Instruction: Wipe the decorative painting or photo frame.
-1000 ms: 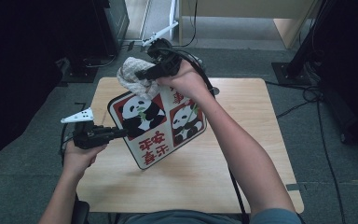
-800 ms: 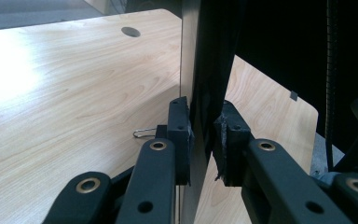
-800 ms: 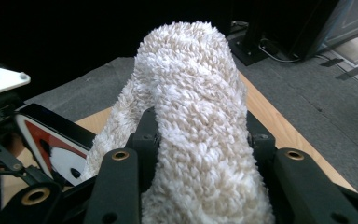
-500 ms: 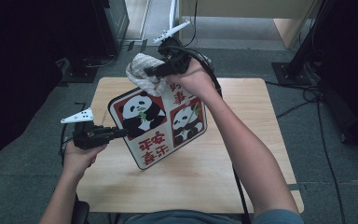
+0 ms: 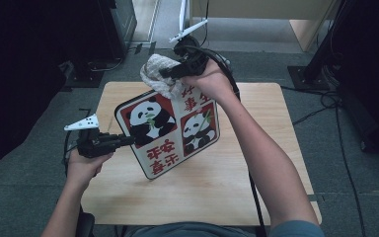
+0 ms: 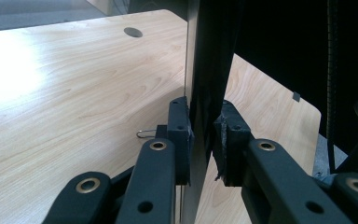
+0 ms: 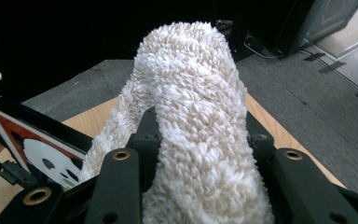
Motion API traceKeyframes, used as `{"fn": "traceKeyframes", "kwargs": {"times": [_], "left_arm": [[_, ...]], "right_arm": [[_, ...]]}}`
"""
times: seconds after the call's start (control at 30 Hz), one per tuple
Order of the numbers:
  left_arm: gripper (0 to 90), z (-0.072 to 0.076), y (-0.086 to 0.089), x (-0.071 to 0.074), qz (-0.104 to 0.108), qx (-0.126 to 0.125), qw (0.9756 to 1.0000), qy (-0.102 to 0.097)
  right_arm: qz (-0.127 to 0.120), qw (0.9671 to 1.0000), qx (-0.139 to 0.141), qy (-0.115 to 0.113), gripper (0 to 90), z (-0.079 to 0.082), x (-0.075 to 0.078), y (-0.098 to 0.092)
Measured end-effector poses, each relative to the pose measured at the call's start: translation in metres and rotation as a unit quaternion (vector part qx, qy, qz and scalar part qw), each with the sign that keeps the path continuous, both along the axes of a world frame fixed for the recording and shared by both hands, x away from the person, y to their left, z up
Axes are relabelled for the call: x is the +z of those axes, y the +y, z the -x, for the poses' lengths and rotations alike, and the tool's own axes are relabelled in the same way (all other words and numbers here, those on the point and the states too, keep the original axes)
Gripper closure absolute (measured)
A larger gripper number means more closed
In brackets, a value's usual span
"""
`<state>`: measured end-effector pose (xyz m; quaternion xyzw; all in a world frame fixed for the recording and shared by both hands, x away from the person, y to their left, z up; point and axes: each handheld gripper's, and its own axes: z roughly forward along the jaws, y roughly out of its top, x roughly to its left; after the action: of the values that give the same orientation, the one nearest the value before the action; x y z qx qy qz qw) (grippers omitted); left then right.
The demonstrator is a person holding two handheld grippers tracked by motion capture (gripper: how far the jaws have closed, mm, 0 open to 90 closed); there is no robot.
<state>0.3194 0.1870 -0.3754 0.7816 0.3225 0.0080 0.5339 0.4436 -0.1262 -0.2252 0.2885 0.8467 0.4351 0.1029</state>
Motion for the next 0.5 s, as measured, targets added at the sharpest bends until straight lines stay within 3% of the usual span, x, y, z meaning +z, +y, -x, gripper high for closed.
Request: {"fn": "traceKeyframes", "kwargs": {"times": [0.5], "left_arm": [[78.9, -0.001, 0.001, 0.0, 0.001, 0.0, 1.0, 0.0]], "right_arm": [[-0.003, 0.9998, -0.022, 0.001, 62.6, -0.01, 0.001, -0.021]]}}
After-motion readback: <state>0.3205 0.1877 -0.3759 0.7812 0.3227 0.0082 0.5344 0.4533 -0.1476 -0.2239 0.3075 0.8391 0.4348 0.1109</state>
